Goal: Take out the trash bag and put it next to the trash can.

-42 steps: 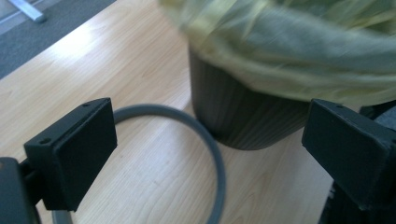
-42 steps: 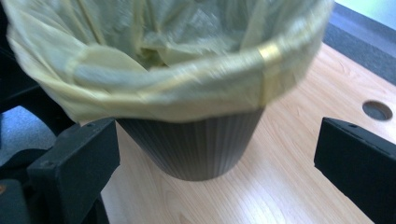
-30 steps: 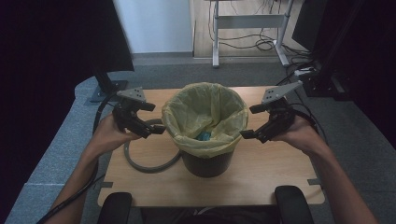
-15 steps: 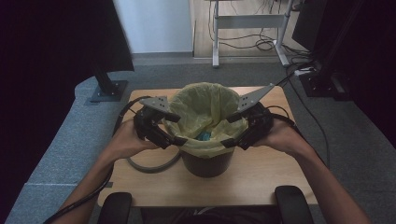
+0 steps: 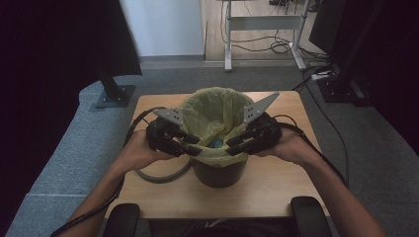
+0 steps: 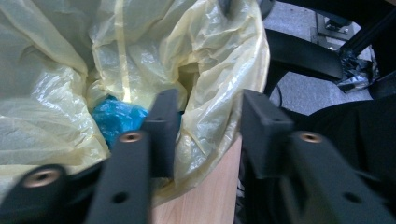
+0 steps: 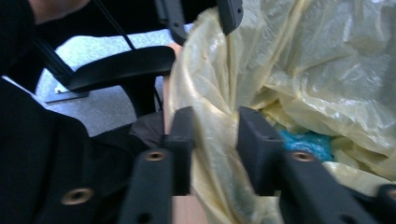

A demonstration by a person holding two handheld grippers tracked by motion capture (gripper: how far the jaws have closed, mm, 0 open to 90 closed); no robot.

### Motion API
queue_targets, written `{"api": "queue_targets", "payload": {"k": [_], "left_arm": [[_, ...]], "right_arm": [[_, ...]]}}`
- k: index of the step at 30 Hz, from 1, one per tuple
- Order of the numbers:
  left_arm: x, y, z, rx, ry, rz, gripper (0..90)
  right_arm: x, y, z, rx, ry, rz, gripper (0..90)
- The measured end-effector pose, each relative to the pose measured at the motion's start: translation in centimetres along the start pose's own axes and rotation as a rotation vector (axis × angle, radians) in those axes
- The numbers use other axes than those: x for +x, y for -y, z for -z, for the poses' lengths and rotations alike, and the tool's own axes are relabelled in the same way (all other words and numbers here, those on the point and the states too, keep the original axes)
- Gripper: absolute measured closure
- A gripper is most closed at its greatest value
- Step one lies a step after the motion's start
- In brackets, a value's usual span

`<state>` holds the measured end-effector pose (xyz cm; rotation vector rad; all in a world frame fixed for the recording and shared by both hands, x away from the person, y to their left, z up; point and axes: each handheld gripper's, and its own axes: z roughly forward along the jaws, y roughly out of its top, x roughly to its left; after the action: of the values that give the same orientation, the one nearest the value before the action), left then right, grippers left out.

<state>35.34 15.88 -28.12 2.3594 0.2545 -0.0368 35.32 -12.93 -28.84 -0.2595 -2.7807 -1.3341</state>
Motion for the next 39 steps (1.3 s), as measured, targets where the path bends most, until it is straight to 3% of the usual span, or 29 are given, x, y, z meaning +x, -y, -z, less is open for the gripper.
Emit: {"api": "queue_targets", "payload": {"k": [4, 7, 11, 13, 16, 20, 24, 27, 29, 31, 34, 35, 36, 39], "left_arm": [[0.0, -0.2, 0.3, -0.021, 0.018, -0.008, 74.0], [-0.1, -0.4, 0.6, -0.033, 0.009, -0.017, 83.5], [0.0, -0.6, 1.0, -0.057, -0.009, -0.008, 86.8], [0.2, -0.6, 1.0, -0.067, -0.012, 0.0, 80.3], [0.5, -0.6, 0.9, -0.104, 0.003, 0.027, 60.1], [1.0, -0.8, 0.5, -0.109, 0.027, 0.059, 53.5], [2.0, -1.1, 0.1, -0.079, 0.011, 0.094, 71.6], [2.2, -1.1, 0.1, -0.071, 0.003, 0.094, 84.0], [2.3, -1.3, 0.2, -0.065, -0.03, 0.092, 87.7], [2.7, -1.5, 0.6, -0.062, -0.088, 0.105, 89.5], [3.0, -1.6, 0.9, -0.064, -0.116, 0.114, 89.7], [3.3, -1.7, 1.0, -0.063, -0.129, 0.12, 89.7], [3.6, -1.9, 1.2, -0.067, -0.149, 0.126, 89.8], [4.1, -2.2, 1.6, -0.08, -0.177, 0.135, 89.8]], "right_arm": [[0.1, -0.3, 0.3, 0.0, -0.018, 0.002, 81.2], [-0.1, -0.5, 0.5, 0.004, 0.01, -0.002, 85.9], [-0.7, -0.7, 0.6, -0.023, 0.026, -0.019, 87.6], [-1.1, -0.8, 0.7, -0.039, 0.033, -0.03, 87.7], [-1.6, -0.9, 0.8, -0.058, 0.053, -0.043, 87.7], [-2.4, -1.1, 0.8, -0.083, 0.07, -0.059, 88.4], [-3.4, -1.8, 0.9, -0.101, 0.104, -0.069, 88.8], [-3.7, -2.0, 1.0, -0.103, 0.108, -0.071, 88.9], [-3.9, -2.3, 1.0, -0.106, 0.111, -0.072, 88.8], [-4.1, -2.3, 1.0, -0.108, 0.107, -0.075, 86.3], [-4.2, -2.2, 1.1, -0.108, 0.106, -0.08, 74.3], [-4.2, -2.2, 1.1, -0.108, 0.106, -0.08, 74.3], [-4.1, -2.1, 1.2, -0.104, 0.119, -0.08, 63.3], [-3.9, -1.9, 1.4, -0.092, 0.115, -0.075, 55.5]]}}
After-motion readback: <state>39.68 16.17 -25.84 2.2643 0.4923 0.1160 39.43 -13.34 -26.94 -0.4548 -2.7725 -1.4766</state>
